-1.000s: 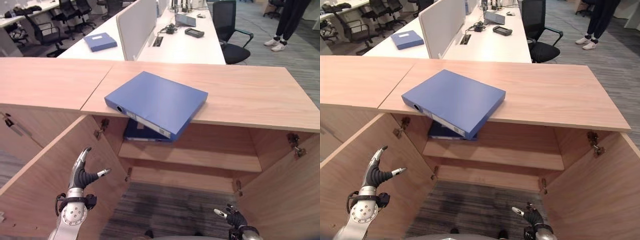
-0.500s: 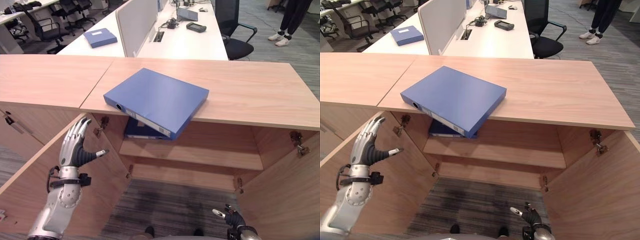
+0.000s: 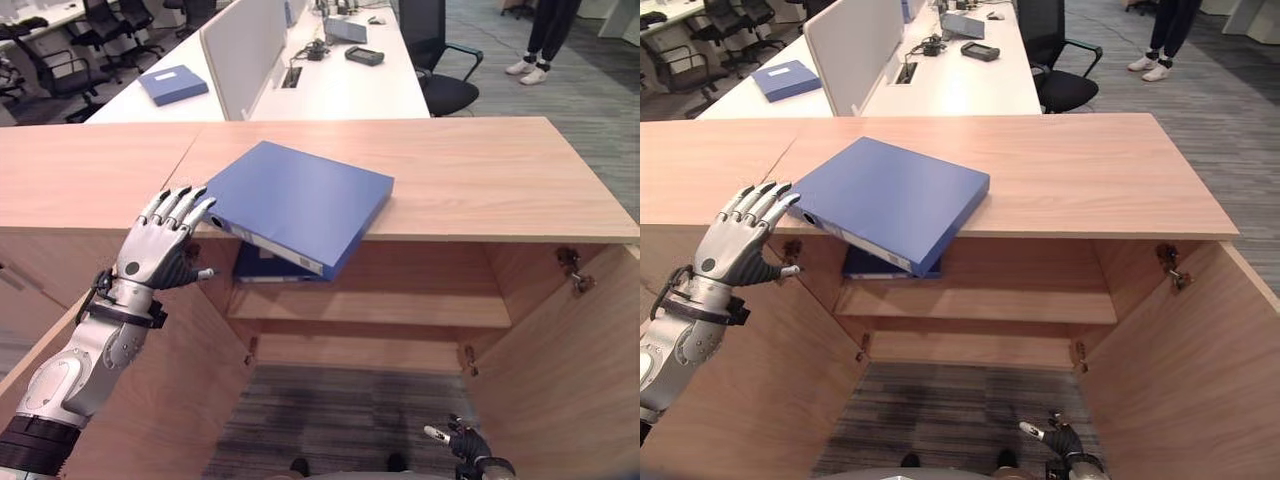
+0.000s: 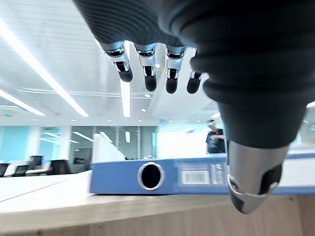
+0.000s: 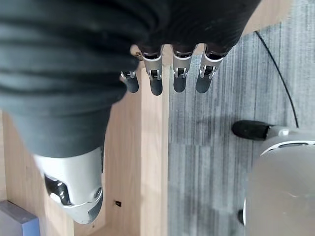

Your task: Put the empty folder in the office cabinet

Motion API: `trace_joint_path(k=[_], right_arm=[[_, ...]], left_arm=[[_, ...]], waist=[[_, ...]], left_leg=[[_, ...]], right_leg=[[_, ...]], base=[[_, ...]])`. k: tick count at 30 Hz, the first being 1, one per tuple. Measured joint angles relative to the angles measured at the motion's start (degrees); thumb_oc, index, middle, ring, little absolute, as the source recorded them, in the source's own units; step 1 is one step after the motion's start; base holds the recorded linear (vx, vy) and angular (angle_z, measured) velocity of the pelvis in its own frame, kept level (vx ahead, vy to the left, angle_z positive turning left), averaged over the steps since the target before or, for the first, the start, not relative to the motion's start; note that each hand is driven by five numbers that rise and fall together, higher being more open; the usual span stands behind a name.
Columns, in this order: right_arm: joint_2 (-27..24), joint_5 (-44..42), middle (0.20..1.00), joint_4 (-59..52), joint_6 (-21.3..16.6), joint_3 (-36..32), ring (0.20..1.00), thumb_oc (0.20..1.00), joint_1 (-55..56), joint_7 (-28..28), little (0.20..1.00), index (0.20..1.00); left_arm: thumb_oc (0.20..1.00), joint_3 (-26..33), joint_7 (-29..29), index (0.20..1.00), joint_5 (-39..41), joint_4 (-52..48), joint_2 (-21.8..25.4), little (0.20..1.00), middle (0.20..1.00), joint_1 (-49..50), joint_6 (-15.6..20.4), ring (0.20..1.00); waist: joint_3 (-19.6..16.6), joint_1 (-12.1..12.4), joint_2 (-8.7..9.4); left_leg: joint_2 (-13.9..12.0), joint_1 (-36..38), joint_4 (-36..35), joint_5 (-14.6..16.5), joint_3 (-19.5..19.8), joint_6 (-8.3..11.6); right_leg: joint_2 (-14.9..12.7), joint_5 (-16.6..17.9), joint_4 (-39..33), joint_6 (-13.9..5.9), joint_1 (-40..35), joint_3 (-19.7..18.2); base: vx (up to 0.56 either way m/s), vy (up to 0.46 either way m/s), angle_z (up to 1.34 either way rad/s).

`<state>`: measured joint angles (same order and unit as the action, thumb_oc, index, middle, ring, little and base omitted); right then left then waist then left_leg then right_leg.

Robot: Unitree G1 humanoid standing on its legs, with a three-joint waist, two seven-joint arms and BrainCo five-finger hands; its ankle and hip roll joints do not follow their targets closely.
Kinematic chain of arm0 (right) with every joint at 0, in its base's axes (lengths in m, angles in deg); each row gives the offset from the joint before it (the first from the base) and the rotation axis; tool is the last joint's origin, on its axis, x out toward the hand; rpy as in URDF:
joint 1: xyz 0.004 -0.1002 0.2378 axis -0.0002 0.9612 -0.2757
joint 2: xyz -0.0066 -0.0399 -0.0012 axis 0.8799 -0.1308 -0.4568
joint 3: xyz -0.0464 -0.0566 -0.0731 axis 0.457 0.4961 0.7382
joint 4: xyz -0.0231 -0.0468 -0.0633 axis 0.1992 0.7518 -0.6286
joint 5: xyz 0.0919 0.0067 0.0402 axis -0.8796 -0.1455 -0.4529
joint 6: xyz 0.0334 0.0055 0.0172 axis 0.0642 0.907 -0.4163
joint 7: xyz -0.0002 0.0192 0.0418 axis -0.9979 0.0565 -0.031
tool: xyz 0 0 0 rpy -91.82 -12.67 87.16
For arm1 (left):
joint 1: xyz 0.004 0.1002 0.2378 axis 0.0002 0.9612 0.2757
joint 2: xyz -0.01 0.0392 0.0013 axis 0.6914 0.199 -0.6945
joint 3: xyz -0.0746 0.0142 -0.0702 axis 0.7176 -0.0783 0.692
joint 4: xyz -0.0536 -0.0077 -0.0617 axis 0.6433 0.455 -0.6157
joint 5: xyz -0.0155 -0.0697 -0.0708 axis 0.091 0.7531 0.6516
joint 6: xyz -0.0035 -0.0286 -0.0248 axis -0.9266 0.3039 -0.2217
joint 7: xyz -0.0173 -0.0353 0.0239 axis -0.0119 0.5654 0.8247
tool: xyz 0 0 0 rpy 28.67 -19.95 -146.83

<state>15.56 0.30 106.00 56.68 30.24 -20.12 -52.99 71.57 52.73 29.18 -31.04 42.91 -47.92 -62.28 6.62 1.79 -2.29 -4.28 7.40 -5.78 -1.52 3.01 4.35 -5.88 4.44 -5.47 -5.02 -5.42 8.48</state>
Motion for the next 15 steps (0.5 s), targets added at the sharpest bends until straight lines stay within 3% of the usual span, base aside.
trace_joint_path(k=[15], right_arm=[[0.1,0.0,1.0,2.2,-0.5,0.0,1.0,1.0,-0.3,-0.6,1.0,1.0]], left_arm=[[1.0,-7.1,-2.1,1.0,-2.2,-0.7,0.1,1.0,1.0,-3.4,0.7,1.0]], waist=[[-1.7,-1.3,-0.83]], left_leg=[[0.0,0.4,0.0,0.0,-0.6,0.06]], right_leg=[[0.0,0.0,0.0,-0.01,-0.3,-0.3]], base=[[0.0,0.0,0.0]])
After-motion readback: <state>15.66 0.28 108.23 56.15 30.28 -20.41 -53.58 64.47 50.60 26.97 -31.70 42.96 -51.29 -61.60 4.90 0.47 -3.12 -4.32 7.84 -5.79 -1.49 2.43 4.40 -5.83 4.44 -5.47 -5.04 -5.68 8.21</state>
